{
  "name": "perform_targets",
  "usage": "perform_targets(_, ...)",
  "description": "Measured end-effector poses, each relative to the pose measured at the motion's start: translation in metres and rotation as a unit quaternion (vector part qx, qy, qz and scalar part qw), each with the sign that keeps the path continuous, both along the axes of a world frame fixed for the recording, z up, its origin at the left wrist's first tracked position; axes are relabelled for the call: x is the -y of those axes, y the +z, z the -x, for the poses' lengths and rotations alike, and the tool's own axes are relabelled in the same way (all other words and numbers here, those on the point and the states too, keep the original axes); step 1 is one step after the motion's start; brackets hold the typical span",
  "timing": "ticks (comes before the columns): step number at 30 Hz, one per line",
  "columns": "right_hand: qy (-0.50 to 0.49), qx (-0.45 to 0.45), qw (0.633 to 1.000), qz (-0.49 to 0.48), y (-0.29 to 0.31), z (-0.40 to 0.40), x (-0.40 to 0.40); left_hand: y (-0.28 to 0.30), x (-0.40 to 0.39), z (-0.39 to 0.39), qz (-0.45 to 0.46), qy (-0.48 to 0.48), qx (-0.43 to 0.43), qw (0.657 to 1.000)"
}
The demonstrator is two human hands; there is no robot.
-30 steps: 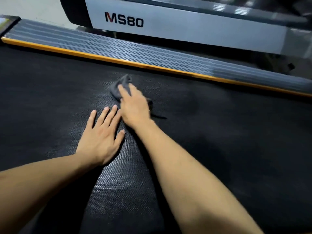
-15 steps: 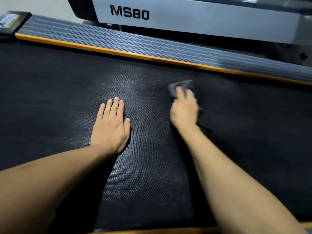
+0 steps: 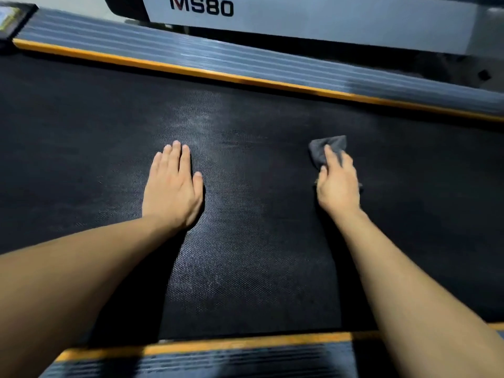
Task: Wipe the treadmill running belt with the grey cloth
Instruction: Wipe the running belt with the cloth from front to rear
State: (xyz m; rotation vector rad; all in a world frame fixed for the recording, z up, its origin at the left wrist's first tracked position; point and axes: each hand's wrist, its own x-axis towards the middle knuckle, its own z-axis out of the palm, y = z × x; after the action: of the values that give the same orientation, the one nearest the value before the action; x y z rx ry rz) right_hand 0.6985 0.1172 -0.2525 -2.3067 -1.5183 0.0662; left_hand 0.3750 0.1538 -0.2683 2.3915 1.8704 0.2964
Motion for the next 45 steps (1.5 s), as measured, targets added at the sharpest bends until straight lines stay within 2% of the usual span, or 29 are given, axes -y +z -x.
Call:
perform_targets(3, -0.026, 0.013, 1.0, -0.002, -0.005, 0.024, -0.007, -0.003, -0.001, -0.001, 0.004, 0.007, 0.0, 1.0)
perform_targets(5, 0.044, 0.022, 0.999, -0.005, -0.008, 0.076, -0.013, -0.003, 0.0, -0.001, 0.007, 0.008, 0.006, 1.0)
perform_targets(9, 0.218, -0.024, 0.976, 0.001, -0.006, 0.175, -0.014, 0.003, 0.003, 0.001, 0.015, -0.014, 0.033, 0.999)
perform_targets(13, 0.275, -0.019, 0.961, 0.036, -0.001, 0.156, -0.01, 0.01, 0.041, 0.014, 0.034, -0.074, 0.032, 0.996)
perform_targets(15, 0.24, -0.015, 0.97, 0.02, -0.002, 0.119, 0.002, 0.011, 0.065, 0.028, 0.047, -0.107, 0.017, 0.993)
perform_targets(20, 0.022, 0.003, 1.0, 0.01, 0.0, 0.013, 0.047, 0.01, 0.101, 0.069, 0.028, -0.146, -0.046, 0.988)
perform_targets(23, -0.046, -0.015, 0.998, 0.037, 0.005, 0.013, 0.05, 0.007, 0.111, 0.072, 0.024, -0.129, -0.051, 0.99)
perform_targets(25, -0.036, -0.014, 0.999, 0.03, 0.004, 0.048, 0.048, 0.006, 0.113, 0.069, 0.022, -0.119, -0.048, 0.992)
perform_targets(28, 0.085, -0.03, 0.996, 0.011, 0.002, 0.134, 0.042, 0.006, 0.111, 0.067, 0.015, -0.115, -0.04, 0.992)
perform_targets(30, 0.175, -0.052, 0.983, 0.034, 0.007, 0.188, 0.045, 0.007, 0.112, 0.068, 0.019, -0.115, -0.037, 0.993)
perform_targets(33, 0.253, -0.028, 0.965, 0.062, 0.009, 0.194, 0.049, 0.006, 0.111, 0.069, 0.027, -0.12, -0.038, 0.992)
perform_targets(35, 0.232, -0.007, 0.971, 0.055, 0.007, 0.155, 0.056, 0.006, 0.111, 0.07, 0.031, -0.118, -0.036, 0.992)
perform_targets(38, 0.094, 0.016, 0.995, 0.037, 0.001, 0.075, 0.076, 0.006, 0.11, 0.07, 0.031, -0.113, -0.029, 0.993)
perform_targets(40, 0.011, -0.005, 0.999, 0.042, 0.005, 0.034, 0.091, 0.007, 0.111, 0.068, 0.028, -0.109, -0.03, 0.993)
perform_targets(43, -0.037, -0.022, 0.998, 0.044, 0.006, 0.049, 0.092, 0.007, 0.112, 0.066, 0.022, -0.106, -0.021, 0.994)
perform_targets(45, 0.037, -0.012, 0.999, 0.015, 0.003, 0.106, 0.09, 0.006, 0.113, 0.067, 0.023, -0.103, -0.014, 0.994)
